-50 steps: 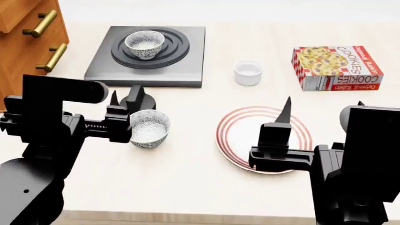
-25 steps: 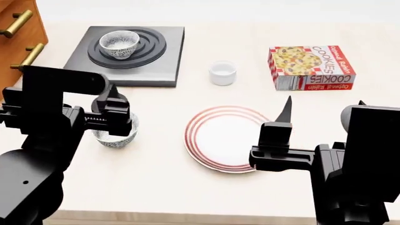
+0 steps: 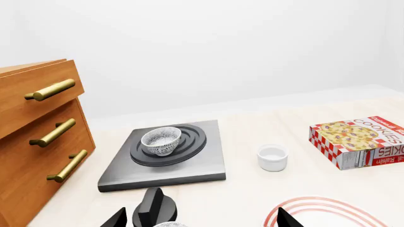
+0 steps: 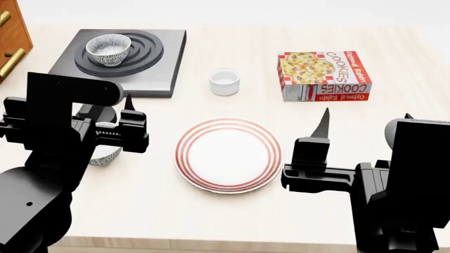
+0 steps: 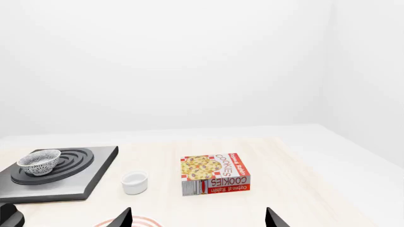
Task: Pick the akita bowl on the stove and place it on the plate.
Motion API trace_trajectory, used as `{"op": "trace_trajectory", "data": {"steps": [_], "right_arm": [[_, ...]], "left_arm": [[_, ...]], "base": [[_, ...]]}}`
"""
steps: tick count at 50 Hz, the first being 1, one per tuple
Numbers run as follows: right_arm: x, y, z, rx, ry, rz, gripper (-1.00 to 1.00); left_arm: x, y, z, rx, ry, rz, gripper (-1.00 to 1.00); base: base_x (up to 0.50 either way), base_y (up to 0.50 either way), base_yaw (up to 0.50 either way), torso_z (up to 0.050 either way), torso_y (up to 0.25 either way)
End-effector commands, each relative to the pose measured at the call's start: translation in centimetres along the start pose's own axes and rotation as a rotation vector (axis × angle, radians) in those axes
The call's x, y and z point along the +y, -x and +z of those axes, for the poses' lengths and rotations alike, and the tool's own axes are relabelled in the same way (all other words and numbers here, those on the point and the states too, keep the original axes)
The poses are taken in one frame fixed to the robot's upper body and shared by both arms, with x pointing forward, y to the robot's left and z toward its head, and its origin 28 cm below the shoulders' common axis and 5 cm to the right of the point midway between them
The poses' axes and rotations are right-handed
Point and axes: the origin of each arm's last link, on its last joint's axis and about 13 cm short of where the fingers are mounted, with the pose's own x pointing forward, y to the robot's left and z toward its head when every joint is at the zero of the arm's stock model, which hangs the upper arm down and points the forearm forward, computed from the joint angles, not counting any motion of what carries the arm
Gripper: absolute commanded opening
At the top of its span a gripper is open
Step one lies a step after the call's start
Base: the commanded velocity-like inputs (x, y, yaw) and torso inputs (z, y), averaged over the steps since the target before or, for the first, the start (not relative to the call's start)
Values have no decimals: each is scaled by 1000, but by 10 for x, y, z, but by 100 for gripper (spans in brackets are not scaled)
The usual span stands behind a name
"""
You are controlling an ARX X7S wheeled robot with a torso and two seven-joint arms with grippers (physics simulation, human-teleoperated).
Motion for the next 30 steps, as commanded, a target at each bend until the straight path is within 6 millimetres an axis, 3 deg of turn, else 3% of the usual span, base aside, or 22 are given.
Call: {"op": "trace_trajectory", "data": {"steps": [1,16,30], "right_arm": [[-1,1,-1,-3,-24,-7,100],[-1,1,0,-6,-25,-5,100],[0,0,0,-8,-25,-1,100]], "left_arm": [[0,1,0,13,17,-10,100],[0,1,0,13,16,-9,100],[0,0,-1,14,15,-8,100]], "base": [[0,0,0,0,0],[7,0,0,0,0],[237,0,0,0,0]]}}
